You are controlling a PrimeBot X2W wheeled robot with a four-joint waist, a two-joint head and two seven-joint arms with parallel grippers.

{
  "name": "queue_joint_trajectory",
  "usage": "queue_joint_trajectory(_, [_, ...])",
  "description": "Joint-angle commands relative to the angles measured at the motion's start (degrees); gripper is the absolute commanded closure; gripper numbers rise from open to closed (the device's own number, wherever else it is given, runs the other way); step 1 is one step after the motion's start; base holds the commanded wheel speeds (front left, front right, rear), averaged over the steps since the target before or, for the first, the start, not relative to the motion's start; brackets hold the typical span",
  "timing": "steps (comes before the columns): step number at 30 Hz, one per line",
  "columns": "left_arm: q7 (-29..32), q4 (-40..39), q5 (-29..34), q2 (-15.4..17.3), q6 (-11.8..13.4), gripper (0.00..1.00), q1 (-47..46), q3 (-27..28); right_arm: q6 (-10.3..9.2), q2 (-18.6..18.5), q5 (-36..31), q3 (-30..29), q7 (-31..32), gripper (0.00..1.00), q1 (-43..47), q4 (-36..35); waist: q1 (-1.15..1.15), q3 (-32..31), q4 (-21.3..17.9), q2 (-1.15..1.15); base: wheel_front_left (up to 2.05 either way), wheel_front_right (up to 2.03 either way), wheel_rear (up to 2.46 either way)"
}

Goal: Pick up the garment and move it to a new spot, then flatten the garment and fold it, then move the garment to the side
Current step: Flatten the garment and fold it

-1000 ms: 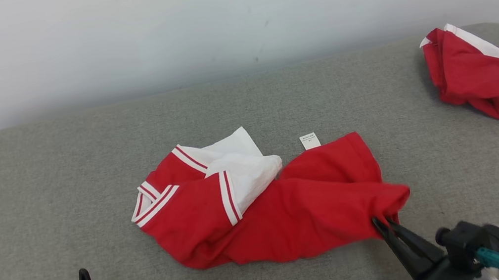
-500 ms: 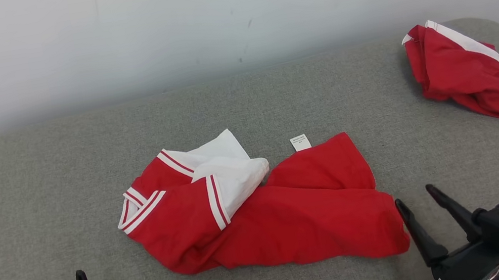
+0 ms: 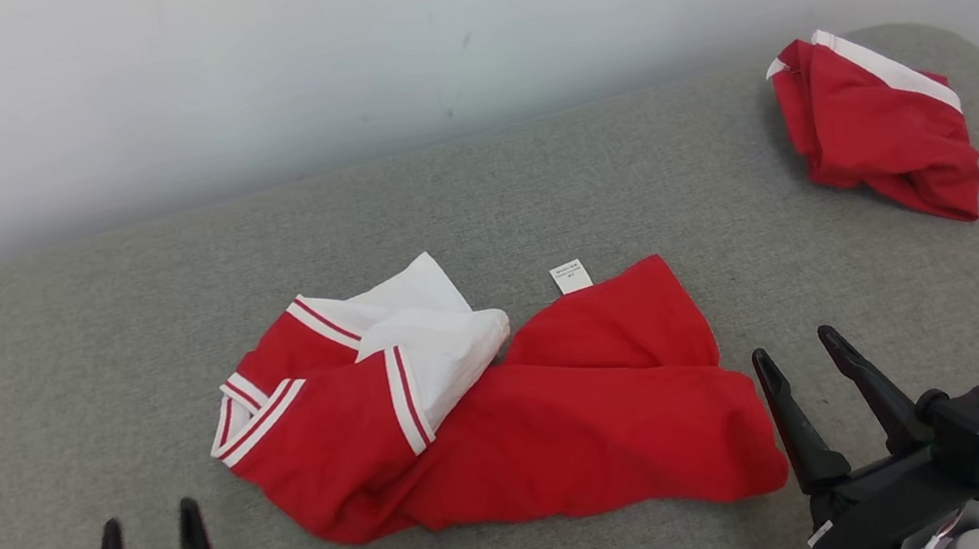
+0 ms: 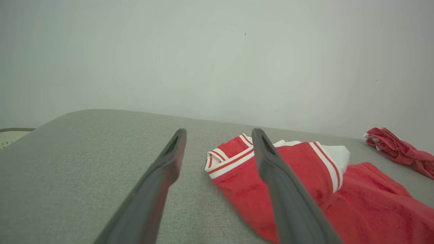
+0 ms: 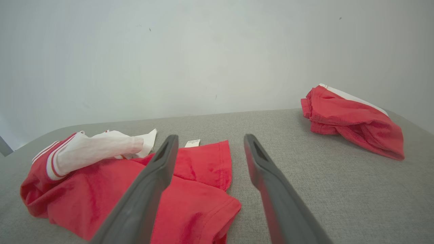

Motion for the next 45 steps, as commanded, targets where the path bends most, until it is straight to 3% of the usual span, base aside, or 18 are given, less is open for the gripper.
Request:
queue_joint_trajectory(1, [-0.19, 0.1, 0.43, 0.02, -0.5, 0.0, -0.66, -0.35, -0.01, 0.27, -0.27, 0.01, -0.1, 0.0, 0.18, -0.08, 0.0, 0.29, -0.45, 0.0, 0.0, 0.0, 0.0])
queue_joint_trajectory(7, [-0.19, 3.58, 1.61, 1.3, -3.52, 0.0, -5.68, -5.15, -0.01, 1.11, -0.51, 0.13, -0.09, 0.0, -0.62, 0.03, 0.0, 1.28, -2.78, 0.0, 0.0, 0.0, 0.0])
queue_joint_trajectory(14, [-0.17, 9.81, 2.47, 1.92, -4.32, 0.0, -11.06, -9.76, -0.01, 1.75, -0.56, 0.05, -0.1, 0.0, -1.14, 0.15, 0.0, 2.42, -5.63, 0.0, 0.0, 0.0, 0.0])
queue_joint_trajectory(24, [0.26, 17.66, 6.71, 2.13, -3.51, 0.0, -15.35, -15.35, -0.01, 2.19, -0.96, -0.62, -0.09, 0.0, -1.54, -0.04, 0.0, 3.62, -8.02, 0.0, 0.0, 0.0, 0.0])
queue_joint_trajectory(34, [0.0, 25.93, 9.5, 3.27, -1.42, 0.0, -18.18, -16.55, -0.02, 2.44, -1.37, -0.4, -0.1, 0.0, -1.72, 0.15, 0.0, 3.66, -8.67, 0.0, 0.0, 0.0, 0.0])
queue_joint_trajectory(35, [-0.05, 26.88, 9.62, 3.28, -1.25, 0.19, -18.53, -16.61, -0.02, 2.41, -1.43, -0.35, -0.09, 0.0, -1.75, 0.14, 0.0, 3.65, -8.7, 0.0, 0.0, 0.0, 0.0])
queue_joint_trajectory(37, [-0.13, 28.28, 9.42, 3.28, -0.94, 0.91, -19.13, -16.52, -0.02, 2.34, -1.48, -0.21, -0.09, 0.0, -1.86, -0.03, 0.0, 3.61, -8.73, 0.0, 0.0, 0.0, 0.0])
queue_joint_trajectory(38, [-0.22, 28.78, 8.74, 3.11, -0.75, 1.0, -19.58, -16.15, -0.01, 2.23, -1.52, -0.41, -0.1, 0.0, -1.72, -0.17, 0.0, 3.53, -8.53, 0.0, 0.0, 0.0, 0.0])
queue_joint_trajectory(45, [-0.16, 21.78, 7.11, 3.33, -0.18, 1.0, -19.08, -13.93, -0.01, 2.08, -1.17, -0.41, -0.09, 0.0, -0.7, -0.07, 0.0, 2.84, -5.31, 0.0, 0.0, 0.0, 0.0])
